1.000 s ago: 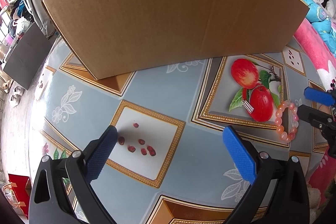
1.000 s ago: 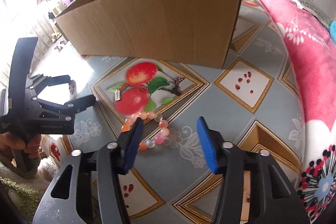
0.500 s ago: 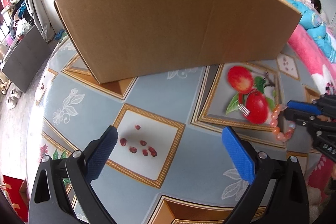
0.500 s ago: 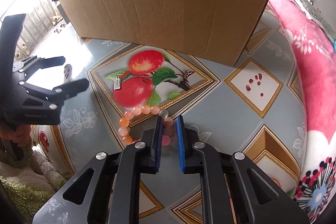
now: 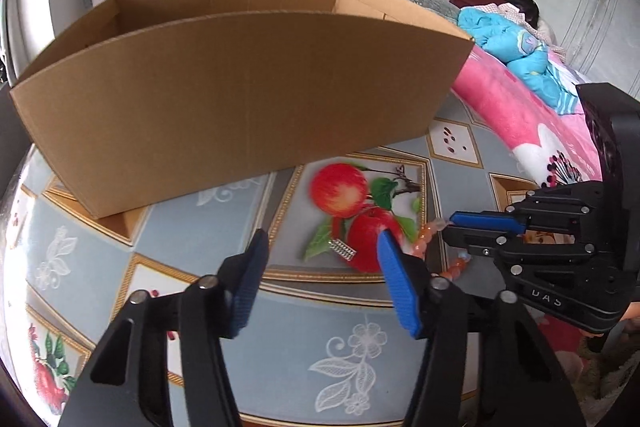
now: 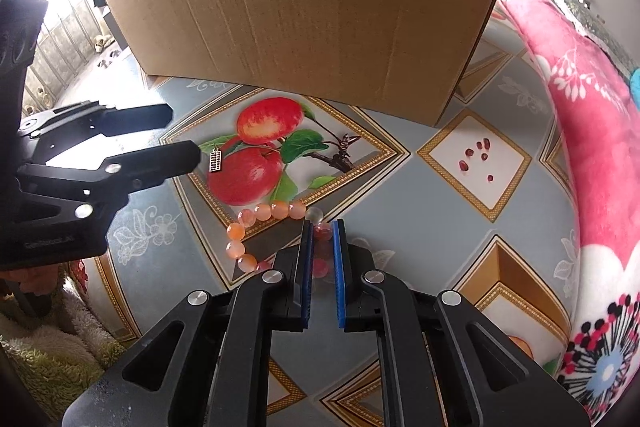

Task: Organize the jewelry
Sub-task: 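Close the right tool on the pink-orange bracelet and lift it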

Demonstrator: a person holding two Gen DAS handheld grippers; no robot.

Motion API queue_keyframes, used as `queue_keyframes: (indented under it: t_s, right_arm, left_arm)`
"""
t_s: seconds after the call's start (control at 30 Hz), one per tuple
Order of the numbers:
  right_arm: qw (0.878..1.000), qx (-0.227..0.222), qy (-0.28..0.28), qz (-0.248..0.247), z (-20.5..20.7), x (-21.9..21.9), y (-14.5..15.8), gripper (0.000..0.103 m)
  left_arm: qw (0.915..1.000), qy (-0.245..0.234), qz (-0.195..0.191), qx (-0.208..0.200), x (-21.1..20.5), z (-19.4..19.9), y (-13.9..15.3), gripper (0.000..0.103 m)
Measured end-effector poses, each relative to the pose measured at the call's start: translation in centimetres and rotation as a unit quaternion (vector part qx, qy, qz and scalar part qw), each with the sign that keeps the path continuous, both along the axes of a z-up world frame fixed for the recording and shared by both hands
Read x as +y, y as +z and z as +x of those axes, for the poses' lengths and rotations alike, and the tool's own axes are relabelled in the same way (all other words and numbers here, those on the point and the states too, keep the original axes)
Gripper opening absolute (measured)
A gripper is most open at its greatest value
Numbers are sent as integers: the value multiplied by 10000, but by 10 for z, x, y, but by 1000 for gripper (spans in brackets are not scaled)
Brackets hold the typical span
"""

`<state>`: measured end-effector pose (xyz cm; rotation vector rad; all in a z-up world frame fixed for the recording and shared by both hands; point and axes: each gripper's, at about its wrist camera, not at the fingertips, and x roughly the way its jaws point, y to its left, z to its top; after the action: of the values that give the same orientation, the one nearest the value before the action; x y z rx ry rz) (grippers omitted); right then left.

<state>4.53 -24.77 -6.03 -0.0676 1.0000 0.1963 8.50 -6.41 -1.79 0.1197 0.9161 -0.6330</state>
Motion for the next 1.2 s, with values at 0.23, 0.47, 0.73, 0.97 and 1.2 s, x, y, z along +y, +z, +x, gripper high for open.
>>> queue_keyframes:
  t_s: [0.23,0.47,0.73,0.97,1.2]
  right_arm:
    - [10000,-23,-20,40,-3,-4,1,8]
    - [10000,-40,-55,60,-2,-4,1,8]
    - [9999,-51,-97,52,-3,-6,1,8]
    - [9999,-58,-105,56,-4,-6,1,8]
    - [9999,-57,-111,51,-4,-6,1,8]
  left_arm:
    - [9997,-96,93,196,-14,4,-8,27]
    - [9993,-247,259,92,-24,0,-13,22]
    - [9975,-306,585,-261,-32,-4,-15,8]
    - [9968,-386,623,-312,-31,-6,-16,1]
    - [9967,-327,703,-250,-25,-7,-15,0]
